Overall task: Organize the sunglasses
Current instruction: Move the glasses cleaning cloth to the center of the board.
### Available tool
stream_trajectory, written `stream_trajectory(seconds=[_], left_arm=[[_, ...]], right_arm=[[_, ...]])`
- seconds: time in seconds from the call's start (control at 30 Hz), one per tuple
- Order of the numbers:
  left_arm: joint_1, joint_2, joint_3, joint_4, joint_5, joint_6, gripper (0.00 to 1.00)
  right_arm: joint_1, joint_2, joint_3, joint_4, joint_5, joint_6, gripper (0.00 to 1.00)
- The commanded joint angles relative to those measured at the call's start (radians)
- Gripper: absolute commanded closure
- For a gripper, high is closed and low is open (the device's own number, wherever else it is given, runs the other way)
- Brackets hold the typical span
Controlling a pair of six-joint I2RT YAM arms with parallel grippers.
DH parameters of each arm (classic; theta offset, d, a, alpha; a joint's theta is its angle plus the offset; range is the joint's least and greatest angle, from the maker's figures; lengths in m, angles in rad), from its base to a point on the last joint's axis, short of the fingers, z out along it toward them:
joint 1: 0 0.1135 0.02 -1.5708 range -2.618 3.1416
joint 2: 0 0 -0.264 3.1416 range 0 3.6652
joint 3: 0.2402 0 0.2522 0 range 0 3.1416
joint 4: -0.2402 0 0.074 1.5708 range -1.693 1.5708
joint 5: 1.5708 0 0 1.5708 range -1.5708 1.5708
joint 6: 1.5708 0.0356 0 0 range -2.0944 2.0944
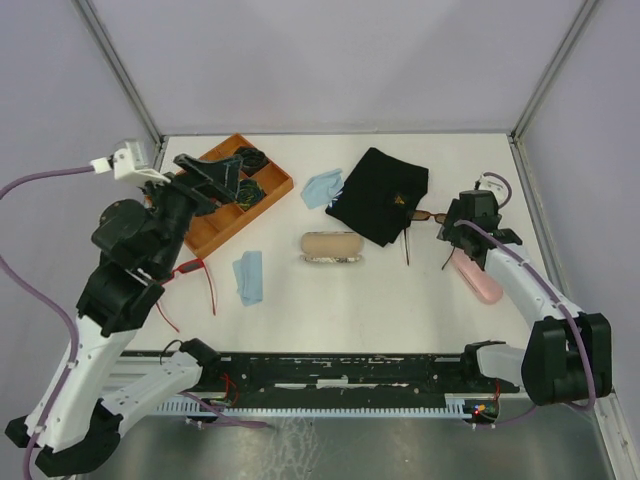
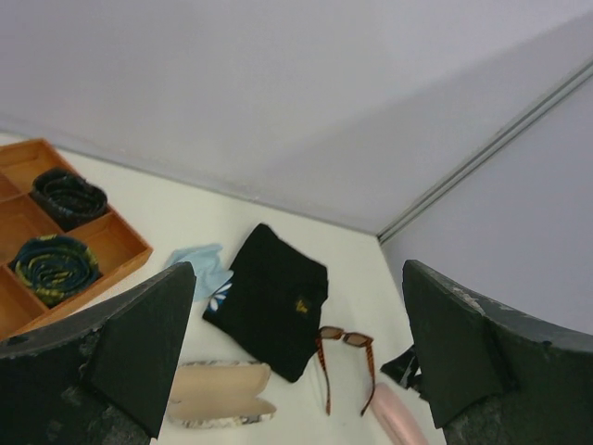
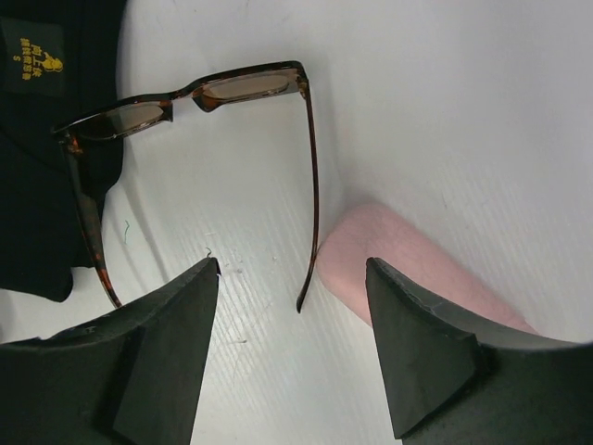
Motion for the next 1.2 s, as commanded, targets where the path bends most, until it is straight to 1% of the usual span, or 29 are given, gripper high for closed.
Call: stream_trajectory(seconds=[0.0,0.1,0.2,0.27,0.37,0.57,0.6,0.67,0.8,0.87,0.93,1.07,1.17], left_arm=[[0.002,0.035,-0.076,-0.031,-0.011,0.073,0.01],[0.002,0.071,-0.145,-0.016,0.003,0.101,0.01],[0.004,0.155,-0.165,-0.016,0.019,0.116,0.00],[0.004,0.219,-0.161,-0.059,-0.016,0.101,0.00],[0.004,0.276,-0.192,-0.116,-0.096,0.046,0.01],[0.006,0.275,-0.427,-0.145,-0.239,-0.120,0.05],[0.008,0.271,-0.473,-0.136,-0.253,-0.152,0.05],[0.019,0.267,-0.554,-0.112,-0.236,-0.205,0.07],[0.022,0.287,-0.665,-0.037,-0.215,-0.269,0.14],[0.027,0.314,-0.687,-0.028,-0.215,-0.282,0.17],[0.040,0.333,-0.709,-0.008,-0.178,-0.285,0.19],[0.077,0.345,-0.746,0.058,-0.121,-0.261,0.30],[0.106,0.364,-0.755,0.084,-0.097,-0.241,0.41]], right_arm=[[-0.016,0.004,0.045,0.049,-0.090,-0.015,0.27],[-0.016,0.012,0.074,0.048,-0.130,-0.031,0.27],[-0.016,0.019,0.098,0.030,-0.174,-0.047,0.28],[-0.016,0.021,0.110,0.004,-0.196,-0.065,0.28],[-0.016,0.021,0.119,-0.038,-0.218,-0.086,0.29],[-0.016,-0.014,0.094,-0.054,-0.270,-0.090,0.31],[-0.015,-0.018,0.093,-0.059,-0.274,-0.092,0.31],[-0.014,-0.025,0.089,-0.065,-0.285,-0.100,0.31],[-0.012,-0.035,0.080,-0.069,-0.304,-0.111,0.32],[-0.010,-0.034,0.080,-0.072,-0.313,-0.117,0.32],[-0.010,-0.035,0.080,-0.072,-0.322,-0.120,0.32],[-0.009,-0.033,0.082,-0.069,-0.335,-0.123,0.32],[-0.008,-0.027,0.084,-0.066,-0.349,-0.124,0.32]])
